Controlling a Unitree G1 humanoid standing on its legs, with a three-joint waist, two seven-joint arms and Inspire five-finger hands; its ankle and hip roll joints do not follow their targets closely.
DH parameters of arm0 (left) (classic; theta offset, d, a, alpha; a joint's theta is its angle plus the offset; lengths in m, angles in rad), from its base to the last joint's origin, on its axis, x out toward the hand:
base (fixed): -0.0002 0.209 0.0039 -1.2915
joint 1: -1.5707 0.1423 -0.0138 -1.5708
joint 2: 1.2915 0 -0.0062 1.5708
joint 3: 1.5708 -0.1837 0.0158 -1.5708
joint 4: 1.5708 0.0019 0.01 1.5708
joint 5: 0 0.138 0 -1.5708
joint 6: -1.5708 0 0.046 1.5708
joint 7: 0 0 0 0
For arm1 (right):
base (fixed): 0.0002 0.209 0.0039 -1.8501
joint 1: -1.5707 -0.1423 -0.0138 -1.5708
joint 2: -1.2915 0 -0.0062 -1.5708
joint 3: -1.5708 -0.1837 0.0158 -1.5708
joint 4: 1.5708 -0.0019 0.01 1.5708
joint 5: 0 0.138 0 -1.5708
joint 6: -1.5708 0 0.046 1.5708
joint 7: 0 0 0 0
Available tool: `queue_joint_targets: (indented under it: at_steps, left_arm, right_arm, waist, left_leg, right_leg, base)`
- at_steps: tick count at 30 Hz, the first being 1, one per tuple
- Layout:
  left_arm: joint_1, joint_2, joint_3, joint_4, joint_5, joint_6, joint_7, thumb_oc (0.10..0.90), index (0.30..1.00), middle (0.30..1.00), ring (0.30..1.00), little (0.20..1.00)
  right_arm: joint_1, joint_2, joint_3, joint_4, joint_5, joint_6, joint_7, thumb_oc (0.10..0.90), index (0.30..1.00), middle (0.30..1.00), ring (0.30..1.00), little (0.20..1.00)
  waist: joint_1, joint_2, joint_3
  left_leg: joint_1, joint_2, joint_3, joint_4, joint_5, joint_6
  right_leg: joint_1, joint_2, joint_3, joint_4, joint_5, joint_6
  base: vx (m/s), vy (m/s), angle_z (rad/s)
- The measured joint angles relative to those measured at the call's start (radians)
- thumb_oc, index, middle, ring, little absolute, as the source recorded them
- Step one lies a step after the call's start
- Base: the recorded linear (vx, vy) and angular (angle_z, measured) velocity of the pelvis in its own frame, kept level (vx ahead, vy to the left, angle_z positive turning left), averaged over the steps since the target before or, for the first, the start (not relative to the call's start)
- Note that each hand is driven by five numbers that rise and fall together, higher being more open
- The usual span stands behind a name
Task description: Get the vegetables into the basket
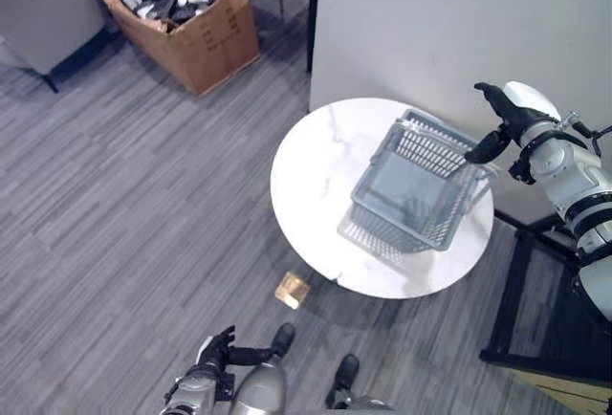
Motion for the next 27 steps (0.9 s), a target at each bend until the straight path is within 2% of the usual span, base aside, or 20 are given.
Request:
queue_joint_targets:
  at_steps: [3,7,8,11,22,26,27]
  left_arm:
    - [-0.036,-0.001,-0.002,-0.001,-0.003,-0.002,0.003,0.9,1.0,1.0,1.0,1.0]
    - [-0.061,0.002,-0.018,-0.014,-0.022,-0.005,0.02,0.9,1.0,1.0,1.0,1.0]
    - [-0.062,0.003,-0.019,-0.019,-0.026,-0.005,0.021,0.9,1.0,1.0,1.0,1.0]
    - [-0.062,0.005,-0.02,-0.03,-0.041,-0.009,0.022,0.9,1.0,1.0,1.0,1.0]
    - [-0.063,0.003,-0.024,-0.019,-0.04,-0.007,0.041,0.9,1.0,1.0,1.0,1.0]
    - [-0.063,0.004,-0.019,-0.011,-0.04,-0.001,0.041,0.9,1.0,1.0,1.0,1.0]
    - [-0.061,0.004,-0.017,-0.001,-0.04,0.007,0.041,0.9,1.0,1.0,1.0,1.0]
  right_arm:
    - [-0.01,0.065,-0.008,0.107,0.0,0.007,-0.007,0.9,1.0,1.0,1.0,1.0]
    - [-0.044,0.071,-0.014,0.137,0.0,0.014,-0.055,0.9,1.0,1.0,1.0,1.0]
    - [-0.049,0.072,-0.022,0.139,0.0,0.012,-0.066,0.4,0.3,0.3,0.3,0.3]
    - [-0.083,0.071,-0.043,0.153,0.0,0.013,-0.08,0.4,0.3,0.3,0.3,0.3]
    - [-0.087,0.071,-0.034,0.141,0.0,0.024,-0.07,0.4,0.3,0.3,0.3,0.3]
    - [-0.062,0.071,-0.029,0.085,0.0,0.029,-0.056,0.4,0.3,0.3,0.3,0.3]
    - [-0.027,0.068,-0.029,0.01,0.0,0.039,-0.042,0.4,0.3,0.3,0.3,0.3]
  waist:
    - [0.016,-0.003,0.036]
    - [0.02,0.003,0.087]
    - [0.018,0.003,0.095]
    - [0.017,0.006,0.105]
    - [-0.001,0.007,0.105]
    - [-0.012,0.008,0.105]
    - [-0.024,0.008,0.105]
  left_leg:
    - [-0.039,-0.005,-0.02,0.005,0.005,-0.001]
    - [-0.05,-0.008,-0.016,0.005,0.006,-0.001]
    - [-0.052,-0.007,-0.015,0.005,0.006,-0.001]
    - [-0.075,-0.005,-0.001,0.005,0.006,-0.001]
    - [-0.047,-0.006,0.022,0.005,0.006,-0.001]
    - [-0.031,-0.005,0.033,0.005,0.006,-0.001]
    - [-0.005,-0.006,0.035,0.004,0.006,-0.002]
  right_leg:
    - [-0.03,-0.003,-0.019,0.0,0.0,0.0]
    - [-0.043,-0.006,-0.015,0.0,0.0,0.0]
    - [-0.046,-0.006,-0.014,0.0,0.0,0.0]
    - [-0.075,-0.009,0.002,0.0,0.005,-0.001]
    - [-0.055,-0.008,0.024,0.0,0.007,-0.003]
    - [-0.043,-0.008,0.035,0.0,0.013,-0.002]
    - [-0.019,-0.01,0.037,0.0,0.013,-0.002]
  base:
    - [-0.01,0.01,0.15]
    - [-0.02,0.008,-0.01]
    - [-0.01,0.014,-0.06]
    - [0.01,0.009,-0.12]
    - [-0.01,0.001,-0.06]
    - [0.03,-0.002,-0.07]
    - [0.07,-0.006,-0.07]
